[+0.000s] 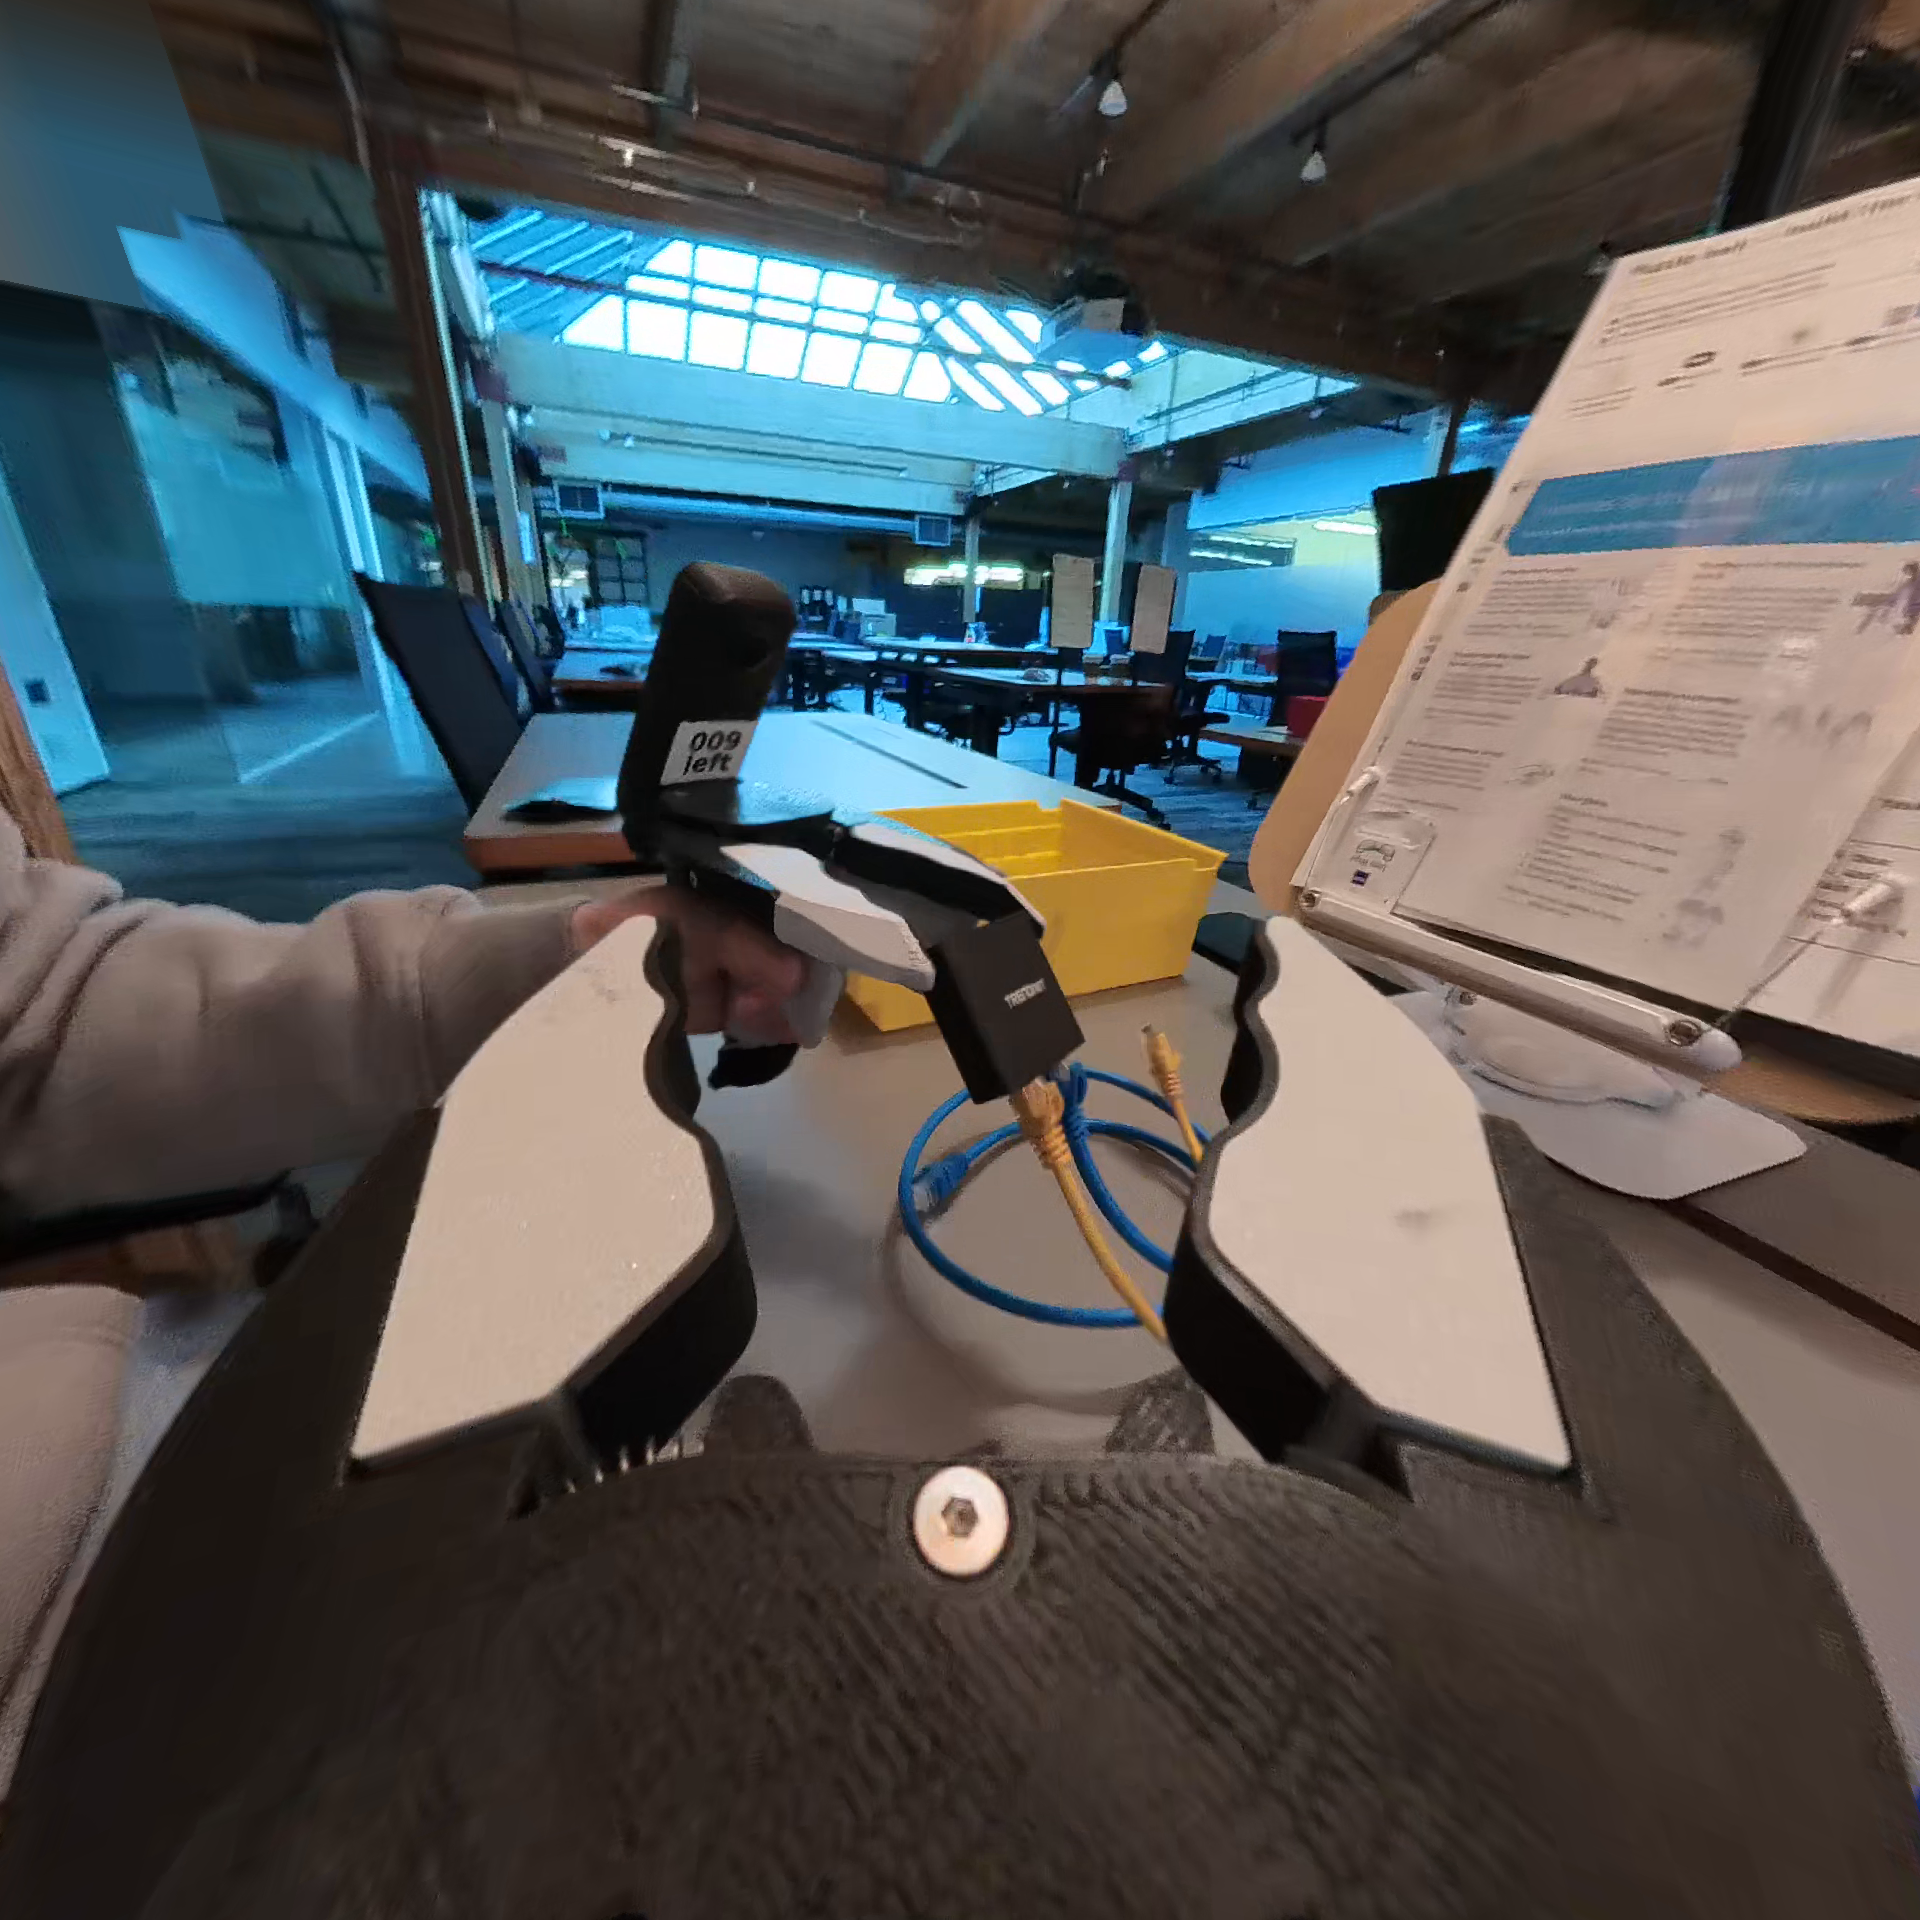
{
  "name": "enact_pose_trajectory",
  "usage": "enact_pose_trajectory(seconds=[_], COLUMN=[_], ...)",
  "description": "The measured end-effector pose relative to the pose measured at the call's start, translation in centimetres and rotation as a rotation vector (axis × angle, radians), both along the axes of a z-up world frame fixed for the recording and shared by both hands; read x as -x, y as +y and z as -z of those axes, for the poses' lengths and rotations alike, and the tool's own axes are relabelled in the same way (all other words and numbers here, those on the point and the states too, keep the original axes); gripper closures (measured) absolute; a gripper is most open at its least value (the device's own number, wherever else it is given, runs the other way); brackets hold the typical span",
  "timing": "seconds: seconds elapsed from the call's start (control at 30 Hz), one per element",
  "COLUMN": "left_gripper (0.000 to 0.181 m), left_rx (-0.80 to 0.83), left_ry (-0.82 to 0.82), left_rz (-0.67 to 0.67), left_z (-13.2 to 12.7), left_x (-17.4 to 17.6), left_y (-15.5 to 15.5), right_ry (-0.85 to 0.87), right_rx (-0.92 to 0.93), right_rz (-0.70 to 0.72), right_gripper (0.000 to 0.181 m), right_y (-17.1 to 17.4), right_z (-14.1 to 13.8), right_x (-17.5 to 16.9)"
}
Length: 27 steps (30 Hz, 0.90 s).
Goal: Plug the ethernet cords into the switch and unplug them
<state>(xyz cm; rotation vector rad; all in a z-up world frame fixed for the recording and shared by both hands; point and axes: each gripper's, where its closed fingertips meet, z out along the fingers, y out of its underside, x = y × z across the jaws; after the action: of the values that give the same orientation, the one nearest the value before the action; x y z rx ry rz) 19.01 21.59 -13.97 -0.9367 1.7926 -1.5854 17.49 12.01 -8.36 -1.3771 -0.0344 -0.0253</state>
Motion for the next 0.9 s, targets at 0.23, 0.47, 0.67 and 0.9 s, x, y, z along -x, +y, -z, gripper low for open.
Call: enact_pose_trajectory(seconds=[0.23,0.47,0.67,0.9], left_gripper=[0.125,0.125,0.125,0.12], left_rx=[0.036,0.119,0.147,0.015], left_ry=[-0.035,-0.055,-0.081,0.05], left_rz=[0.232,0.365,0.422,0.394], left_z=[-0.5,-2.2,-2.6,0.0], left_x=[1.8,3.1,3.1,3.1], left_y=[-3.8,-6.0,-7.2,-6.0], right_ry=[0.05,0.165,0.199,-0.039], right_rx=[0.05,0.113,0.019,0.188], right_rz=[-0.057,-0.183,-0.263,-0.107], right_gripper=[0.085,0.093,0.121,0.121], right_y=[2.5,3.5,3.6,3.2], right_z=[3.5,6.7,6.4,8.0], right_x=[0.4,1.1,2.3,0.9])
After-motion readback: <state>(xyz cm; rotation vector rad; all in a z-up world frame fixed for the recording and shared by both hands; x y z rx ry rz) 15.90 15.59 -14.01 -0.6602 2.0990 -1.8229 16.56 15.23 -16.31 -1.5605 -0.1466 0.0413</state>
